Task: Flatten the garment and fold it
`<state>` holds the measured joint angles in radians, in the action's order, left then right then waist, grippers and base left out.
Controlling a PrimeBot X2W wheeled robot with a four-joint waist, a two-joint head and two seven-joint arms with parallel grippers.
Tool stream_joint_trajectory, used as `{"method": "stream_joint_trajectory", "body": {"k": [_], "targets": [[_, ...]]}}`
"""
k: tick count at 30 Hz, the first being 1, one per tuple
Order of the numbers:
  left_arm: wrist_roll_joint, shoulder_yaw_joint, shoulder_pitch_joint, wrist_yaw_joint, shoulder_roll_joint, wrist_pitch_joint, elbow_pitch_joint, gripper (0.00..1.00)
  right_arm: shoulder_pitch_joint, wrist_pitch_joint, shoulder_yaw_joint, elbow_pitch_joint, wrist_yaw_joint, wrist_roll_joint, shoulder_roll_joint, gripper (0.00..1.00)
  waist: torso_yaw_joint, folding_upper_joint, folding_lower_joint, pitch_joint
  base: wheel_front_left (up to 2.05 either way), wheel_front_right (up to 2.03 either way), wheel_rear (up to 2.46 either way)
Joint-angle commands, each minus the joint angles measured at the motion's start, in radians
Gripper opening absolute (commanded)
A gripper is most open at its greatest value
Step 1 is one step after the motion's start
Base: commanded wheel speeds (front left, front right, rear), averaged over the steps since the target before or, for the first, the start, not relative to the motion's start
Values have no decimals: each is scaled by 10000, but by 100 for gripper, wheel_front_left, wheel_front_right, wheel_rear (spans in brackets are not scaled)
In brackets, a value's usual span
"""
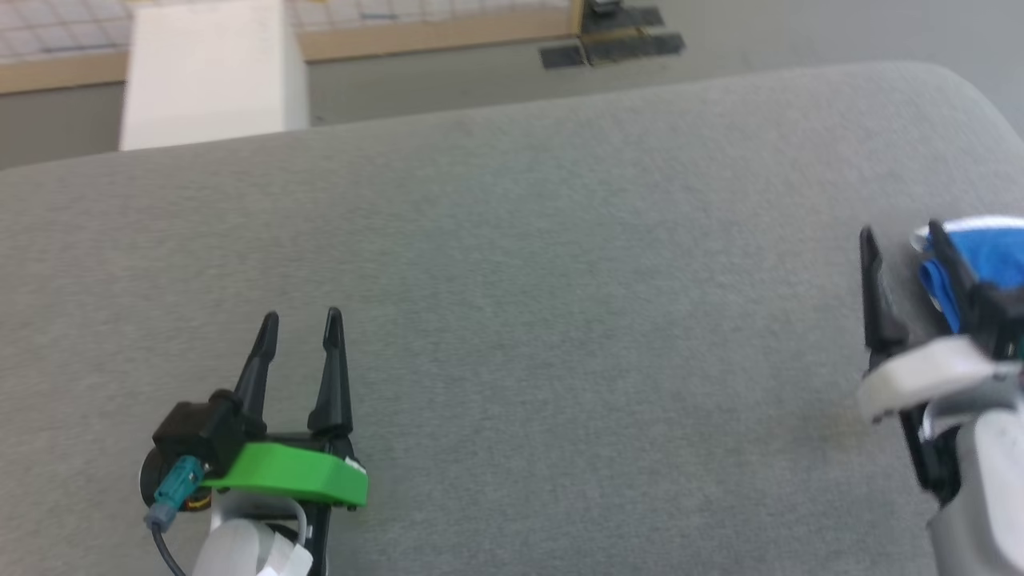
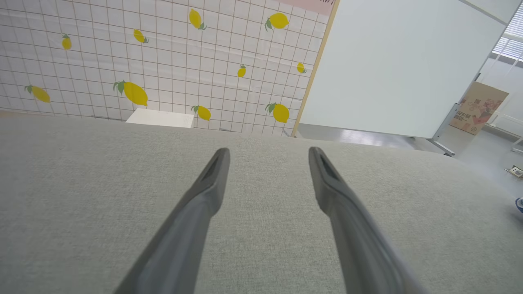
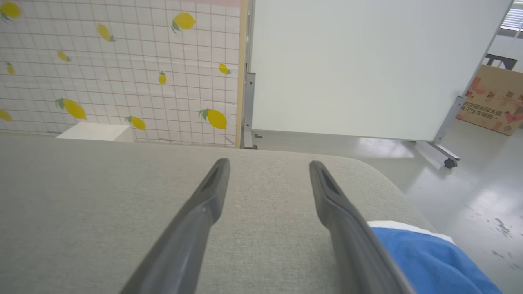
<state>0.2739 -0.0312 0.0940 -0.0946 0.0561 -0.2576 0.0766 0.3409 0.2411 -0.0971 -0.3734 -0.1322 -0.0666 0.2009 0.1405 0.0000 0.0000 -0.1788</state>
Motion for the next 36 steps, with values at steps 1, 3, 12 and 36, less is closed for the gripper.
{"method": "stream_joint_trajectory", "body": {"k": [1,3,12,36], "targets": [[-45,7,-199,10,-42,-40,-14,100,-450,103,-27,400,15,9,-194,100,-1220,0,0,1205,0,0,0],[-83,-29,-408,-4,-49,-40,-4,100,-1225,132,-97,1187,15,83,-546,100,-1367,0,0,1364,0,0,0],[-287,-282,-942,-23,-56,-41,100,100,-3352,175,-223,2921,15,416,-1379,100,-1583,0,0,1716,0,0,0],[-96,-732,-1181,134,-10,10,267,0,-4284,56,-291,3511,0,25,-1480,0,-1710,0,0,1948,0,0,0]]}}
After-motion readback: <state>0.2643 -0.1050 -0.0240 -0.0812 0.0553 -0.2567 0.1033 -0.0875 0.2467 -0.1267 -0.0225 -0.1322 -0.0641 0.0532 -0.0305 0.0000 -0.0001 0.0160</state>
